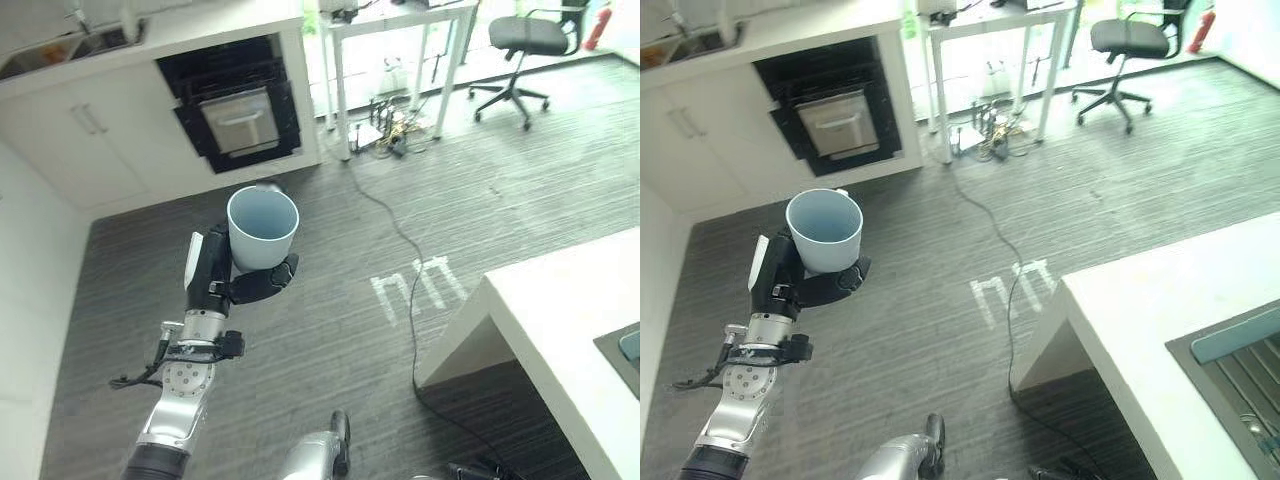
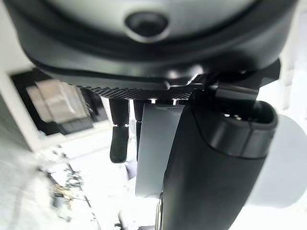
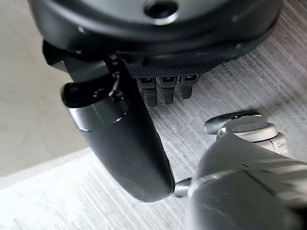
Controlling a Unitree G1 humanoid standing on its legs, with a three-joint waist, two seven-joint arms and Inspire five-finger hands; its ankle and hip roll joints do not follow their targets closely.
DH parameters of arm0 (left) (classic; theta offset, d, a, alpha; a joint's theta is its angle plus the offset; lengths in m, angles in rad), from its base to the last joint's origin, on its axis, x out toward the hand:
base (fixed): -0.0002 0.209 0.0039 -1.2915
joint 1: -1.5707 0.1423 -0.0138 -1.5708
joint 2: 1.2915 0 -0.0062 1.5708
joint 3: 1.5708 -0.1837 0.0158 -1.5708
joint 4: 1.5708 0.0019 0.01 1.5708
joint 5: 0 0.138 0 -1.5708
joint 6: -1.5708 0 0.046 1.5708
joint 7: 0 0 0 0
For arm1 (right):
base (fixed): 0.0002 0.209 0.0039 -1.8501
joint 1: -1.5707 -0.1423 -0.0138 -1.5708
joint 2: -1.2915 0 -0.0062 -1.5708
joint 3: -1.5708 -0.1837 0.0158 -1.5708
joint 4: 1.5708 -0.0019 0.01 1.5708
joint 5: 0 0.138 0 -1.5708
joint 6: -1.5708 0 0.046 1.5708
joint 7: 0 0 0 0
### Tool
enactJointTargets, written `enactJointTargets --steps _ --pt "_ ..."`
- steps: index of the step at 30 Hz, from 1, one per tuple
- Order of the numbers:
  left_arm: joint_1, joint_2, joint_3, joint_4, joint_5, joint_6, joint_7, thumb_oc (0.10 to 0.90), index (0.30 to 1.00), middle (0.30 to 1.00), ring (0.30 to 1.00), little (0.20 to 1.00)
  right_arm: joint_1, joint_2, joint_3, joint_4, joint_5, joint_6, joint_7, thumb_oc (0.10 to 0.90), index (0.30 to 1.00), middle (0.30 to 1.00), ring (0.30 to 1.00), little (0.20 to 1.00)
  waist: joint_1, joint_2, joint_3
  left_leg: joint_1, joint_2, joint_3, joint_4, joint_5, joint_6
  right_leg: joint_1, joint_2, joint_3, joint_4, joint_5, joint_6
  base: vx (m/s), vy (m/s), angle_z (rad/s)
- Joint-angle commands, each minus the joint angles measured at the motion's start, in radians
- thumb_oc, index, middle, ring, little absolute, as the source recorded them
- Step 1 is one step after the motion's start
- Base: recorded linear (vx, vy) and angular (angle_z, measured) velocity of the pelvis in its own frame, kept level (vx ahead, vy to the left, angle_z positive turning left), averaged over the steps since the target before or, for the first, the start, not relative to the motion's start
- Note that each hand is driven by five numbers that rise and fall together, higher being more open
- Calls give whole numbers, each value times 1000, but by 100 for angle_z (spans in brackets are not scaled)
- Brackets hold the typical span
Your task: Place the dishes in the dishwasher.
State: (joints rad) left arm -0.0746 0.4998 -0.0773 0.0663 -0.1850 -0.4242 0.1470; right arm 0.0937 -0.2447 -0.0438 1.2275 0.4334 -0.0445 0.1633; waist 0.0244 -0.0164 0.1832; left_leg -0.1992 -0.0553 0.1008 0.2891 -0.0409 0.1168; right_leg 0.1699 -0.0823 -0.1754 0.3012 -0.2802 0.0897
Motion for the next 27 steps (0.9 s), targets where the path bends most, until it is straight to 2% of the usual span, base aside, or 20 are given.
enactJointTargets --steps 1,4,6,7,8,10,13,15,16,18,19,20,21,22,23,24,25,27 --pt "-73 68 96 -113 -21 -109 54 400 300 300 300 300 7 -23 18 -5 5 -40 -2 800 900 900 900 900 15 58 -55 5 45 -49 11 -134 -83 -72 -38 -3 -1 30 51 167 164 14" --pt "-84 77 94 -111 -35 -94 49 400 300 300 300 300 3 -24 19 -1 5 -45 -4 800 900 900 900 900 13 52 -66 12 23 -55 11 -147 -67 -80 -33 14 -1 68 63 76 109 15" --pt "-91 79 91 -107 -37 -91 42 400 300 300 300 300 1 -26 15 5 11 -44 -5 800 900 900 900 900 11 47 -73 15 7 -60 11 -156 -54 -76 -30 27 -1 117 75 48 120 29" --pt "-93 77 86 -106 -31 -91 45 400 300 300 300 300 1 -26 14 7 10 -44 -6 800 900 900 900 900 9 46 -76 18 0 -63 11 -162 -45 -74 -29 28 -1 151 81 39 179 52" --pt "-88 74 85 -115 -18 -81 63 400 300 300 300 300 1 -27 10 9 -7 -37 -5 800 900 900 900 900 4 52 -73 40 -14 -69 11 -183 -26 -98 -19 8 65 215 85 32 164 52" --pt "-81 79 89 -124 -16 -71 81 400 300 300 300 300 -2 -27 11 12 -24 -29 2 800 900 900 900 900 5 53 -70 47 -15 -67 11 -193 -24 -141 -13 -8 107 220 81 -23 78 10" --pt "-91 82 73 -118 -23 -75 83 400 300 300 300 300 -4 -35 17 15 -7 -32 10 800 900 900 900 900 -24 60 -55 54 -24 -107 11 -197 -34 -222 62 17 73 188 50 -47 -56 -12" --pt "-91 72 69 -123 -6 -79 80 400 300 300 300 300 -5 -37 22 5 6 -33 14 800 900 900 900 900 -34 59 -37 64 -38 -141 11 -200 -43 -270 98 11 43 201 37 -70 -142 73" --pt "-81 69 75 -125 5 -86 83 400 300 300 300 300 -4 -37 24 -1 10 -36 21 800 900 900 900 900 -35 60 -31 64 -44 -165 11 -196 -51 -272 108 12 2 188 25 -124 -221 82" --pt "-70 53 77 -119 3 -100 69 400 300 300 300 300 -6 -48 19 19 11 -23 20 800 900 900 900 900 -37 39 -40 76 -62 -152 11 -199 -62 -278 110 71 -1 101 13 -94 -149 66" --pt "-71 48 69 -122 2 -99 58 400 300 300 300 300 3 -52 12 25 8 -20 13 800 900 900 900 900 -40 35 -37 84 -53 -118 11 -191 -67 -272 104 77 -1 92 9 -100 22 108" --pt "-95 42 42 -120 -13 -109 16 400 300 300 300 300 17 -59 0 36 72 -27 7 800 900 900 900 900 -59 25 -31 99 3 0 11 -182 -88 -263 72 48 -1 83 8 -176 184 149" --pt "-107 40 21 -133 -14 -95 28 400 300 300 300 300 19 -70 -14 35 87 -29 18 800 900 900 900 900 -64 20 -31 89 41 -1 11 -169 -113 -260 49 47 -1 82 8 -193 294 194" --pt "-104 43 24 -139 -30 -92 21 400 300 300 300 300 18 -76 -19 39 96 -30 15 800 900 900 900 900 -61 23 -33 76 62 -32 11 -165 -130 -259 45 60 -1 76 9 -125 373 201" --pt "-104 51 29 -143 -57 -82 3 400 300 300 300 300 12 -84 -23 43 109 -25 11 800 900 900 900 900 -61 31 -35 68 70 -42 11 -172 -137 -256 34 52 -1 65 12 -36 357 136" --pt "-115 55 20 -143 -71 -65 -19 400 300 300 300 300 13 -78 -28 37 117 -17 6 800 900 900 900 900 -74 45 -38 57 94 -19 11 -172 -148 -249 17 29 -1 65 18 -26 337 35" --pt "-128 58 11 -129 -70 -74 -34 400 300 300 300 300 18 -75 -26 34 128 -22 7 800 900 900 900 900 -80 50 -40 51 105 4 11 -173 -151 -245 3 11 -1 63 19 -26 357 -15" --pt "-149 55 1 -112 -37 -69 -6 400 300 300 300 300 10 -57 -8 29 105 -32 13 800 900 900 900 900 -77 59 -45 37 93 -5 11 -177 -152 -247 -23 -12 -1 62 27 -18 235 -13"
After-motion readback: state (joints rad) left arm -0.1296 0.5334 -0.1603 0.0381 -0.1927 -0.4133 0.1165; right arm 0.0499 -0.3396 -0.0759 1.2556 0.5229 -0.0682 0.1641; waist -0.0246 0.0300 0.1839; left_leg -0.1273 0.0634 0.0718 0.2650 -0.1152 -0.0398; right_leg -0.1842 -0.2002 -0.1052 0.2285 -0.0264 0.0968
